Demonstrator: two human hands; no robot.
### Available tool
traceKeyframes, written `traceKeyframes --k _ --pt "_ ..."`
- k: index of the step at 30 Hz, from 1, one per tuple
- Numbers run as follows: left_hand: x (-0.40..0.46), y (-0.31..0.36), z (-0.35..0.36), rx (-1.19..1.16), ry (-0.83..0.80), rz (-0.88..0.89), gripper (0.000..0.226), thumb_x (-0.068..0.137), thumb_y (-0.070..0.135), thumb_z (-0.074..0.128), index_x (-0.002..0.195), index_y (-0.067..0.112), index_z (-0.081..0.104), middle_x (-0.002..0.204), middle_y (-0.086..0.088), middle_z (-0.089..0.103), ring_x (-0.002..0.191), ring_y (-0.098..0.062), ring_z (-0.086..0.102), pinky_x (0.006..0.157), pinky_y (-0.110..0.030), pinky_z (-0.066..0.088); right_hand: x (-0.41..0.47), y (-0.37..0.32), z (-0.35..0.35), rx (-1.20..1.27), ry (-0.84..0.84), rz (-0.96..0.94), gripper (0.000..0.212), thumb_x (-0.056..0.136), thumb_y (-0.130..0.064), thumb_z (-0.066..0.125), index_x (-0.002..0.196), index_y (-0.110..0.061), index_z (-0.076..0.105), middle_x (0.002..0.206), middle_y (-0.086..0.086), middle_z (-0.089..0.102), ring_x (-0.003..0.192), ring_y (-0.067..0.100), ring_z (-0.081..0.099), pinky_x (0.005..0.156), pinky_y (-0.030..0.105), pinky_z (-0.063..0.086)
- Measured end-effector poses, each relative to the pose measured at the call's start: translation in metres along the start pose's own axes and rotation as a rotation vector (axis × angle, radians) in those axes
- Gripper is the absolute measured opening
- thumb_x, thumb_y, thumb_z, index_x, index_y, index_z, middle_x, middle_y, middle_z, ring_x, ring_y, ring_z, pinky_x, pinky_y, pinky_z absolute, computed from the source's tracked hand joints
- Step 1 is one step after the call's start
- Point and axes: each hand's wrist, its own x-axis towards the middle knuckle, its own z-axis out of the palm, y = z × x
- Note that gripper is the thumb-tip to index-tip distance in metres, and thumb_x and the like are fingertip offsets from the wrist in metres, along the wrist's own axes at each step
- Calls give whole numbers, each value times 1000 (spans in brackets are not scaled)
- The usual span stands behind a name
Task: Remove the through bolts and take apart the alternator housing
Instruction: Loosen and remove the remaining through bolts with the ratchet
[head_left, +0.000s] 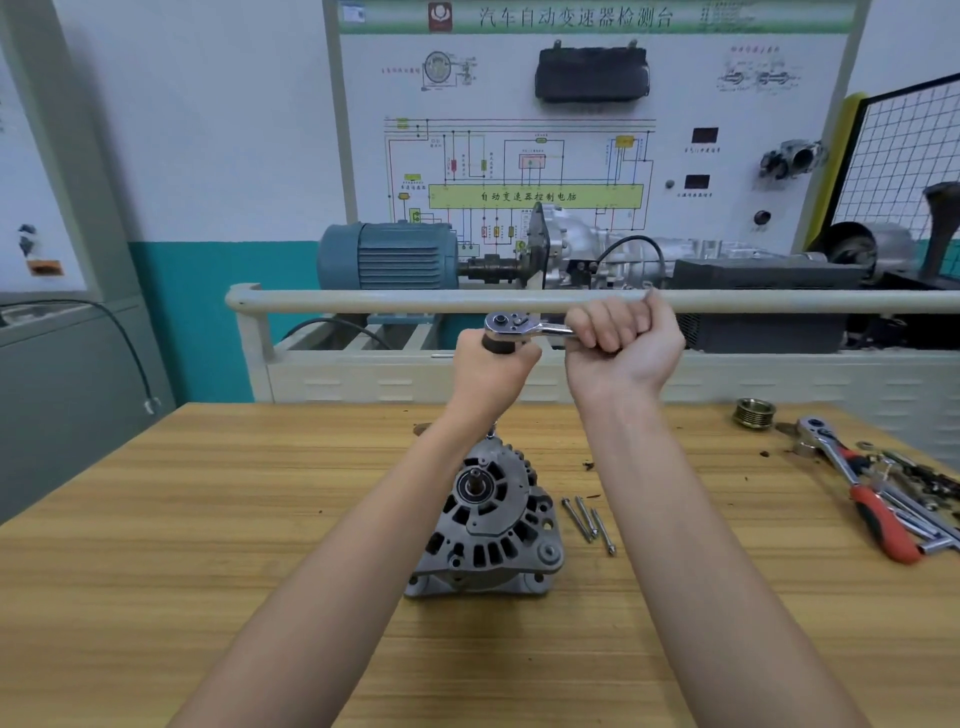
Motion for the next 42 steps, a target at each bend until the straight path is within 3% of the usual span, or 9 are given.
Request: traceKeyframes --k 4,9,11,15,21,24,32,35,42 --pt "-1 2 -1 40 -14 -35 41 74 -6 60 48 15 36 44 4 34 43 -10 27 48 -24 27 -17 5 -2 -40 -26 -109 56 100 -17 33 44 -19 31 40 -5 21 35 11 18 37 23 22" --pt "0 7 -28 75 -409 20 34 75 2 70 50 10 49 46 -7 47 44 -16 41 49 -22 38 22 -7 15 -85 -14 256 58 100 -18 34 43 -18 30 36 -7 21 28 8 19 32 18 16" --pt "1 8 -28 47 -451 11 37 78 0 70 51 11 47 46 -4 43 42 -14 39 46 -19 35 36 -8 21 -113 -38 402 55 99 -17 35 45 -18 29 35 -7 23 26 7 21 33 17 14" --pt "-1 3 -16 25 -309 5 44 80 -6 64 49 13 38 46 -1 33 42 -13 28 46 -22 26 40 -8 20 -87 -26 419 49 99 -17 36 51 -19 28 35 -7 24 25 7 21 32 17 14" --pt "0 2 1 -10 18 -14 44 75 -9 58 48 16 34 41 10 32 40 -6 25 43 -21 26 -7 3 -5 10 -6 -29 57 101 -18 33 44 -19 32 40 -5 22 34 10 20 36 22 23" --pt "-2 3 2 17 -12 -24 43 73 -8 59 47 17 35 40 11 33 40 -6 27 44 -20 27 -13 1 -6 -9 -30 -80 57 101 -18 33 44 -19 31 40 -5 22 35 11 20 37 23 24" --pt "4 6 -23 33 -450 -22 43 76 4 71 46 19 44 46 0 36 44 -14 32 44 -19 30 42 -13 18 -91 -57 440 55 100 -17 34 44 -16 31 35 -6 25 26 8 22 32 19 16" --pt "4 3 -19 -16 -389 -43 53 80 -2 65 42 25 40 45 3 32 41 -12 27 43 -19 26 41 -11 18 -93 -46 412 57 99 -17 34 43 -16 31 35 -6 24 26 8 22 31 18 16" --pt "4 1 -7 -19 48 -101 40 75 -6 58 50 16 35 39 12 33 39 -6 26 42 -20 26 -12 14 1 -64 -49 -91 56 102 -19 33 45 -19 33 41 -5 23 35 11 20 38 23 24"
